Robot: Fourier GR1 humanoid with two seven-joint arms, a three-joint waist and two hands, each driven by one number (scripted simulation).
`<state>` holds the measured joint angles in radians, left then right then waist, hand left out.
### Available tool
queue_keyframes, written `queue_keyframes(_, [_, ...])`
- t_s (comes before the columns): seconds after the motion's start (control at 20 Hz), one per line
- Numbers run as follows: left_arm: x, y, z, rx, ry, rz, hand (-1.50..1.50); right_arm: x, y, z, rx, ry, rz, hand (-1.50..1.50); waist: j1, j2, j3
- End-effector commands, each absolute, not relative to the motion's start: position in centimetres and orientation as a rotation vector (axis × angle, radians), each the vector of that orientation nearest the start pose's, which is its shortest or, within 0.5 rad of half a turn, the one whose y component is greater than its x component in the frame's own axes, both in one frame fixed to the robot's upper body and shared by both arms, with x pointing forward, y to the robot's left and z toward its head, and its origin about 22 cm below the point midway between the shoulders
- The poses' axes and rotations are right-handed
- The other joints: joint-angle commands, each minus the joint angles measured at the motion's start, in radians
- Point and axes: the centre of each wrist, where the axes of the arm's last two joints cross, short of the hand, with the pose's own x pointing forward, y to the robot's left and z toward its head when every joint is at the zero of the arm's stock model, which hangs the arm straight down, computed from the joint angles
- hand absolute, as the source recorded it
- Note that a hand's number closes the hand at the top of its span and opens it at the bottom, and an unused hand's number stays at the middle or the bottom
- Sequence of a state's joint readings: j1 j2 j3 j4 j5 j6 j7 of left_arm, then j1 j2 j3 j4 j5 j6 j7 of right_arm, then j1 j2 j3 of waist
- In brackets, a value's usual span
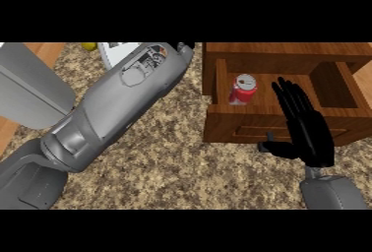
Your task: Pick up the can, place it into the drawer and close the drawer
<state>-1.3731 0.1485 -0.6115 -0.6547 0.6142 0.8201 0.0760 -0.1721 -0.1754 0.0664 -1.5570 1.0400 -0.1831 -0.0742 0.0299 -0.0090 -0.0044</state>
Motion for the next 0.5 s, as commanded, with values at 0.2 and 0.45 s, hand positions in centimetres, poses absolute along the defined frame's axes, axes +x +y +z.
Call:
queue_keyframes(0.2, [42.0, 6.8, 22.3, 0.245, -1.772, -0.027, -1.5, 32.2, -24.0, 1.1, -1.11, -1.658, 0.918, -1.5, 0.01, 0.008, 0.005])
queue_keyframes(0.45, [41.0, 8.2, 22.3, 0.253, -1.764, -0.041, -1.5, 34.1, -24.6, -0.6, -1.174, -1.597, 0.971, -1.5, 0.021, 0.01, 0.006])
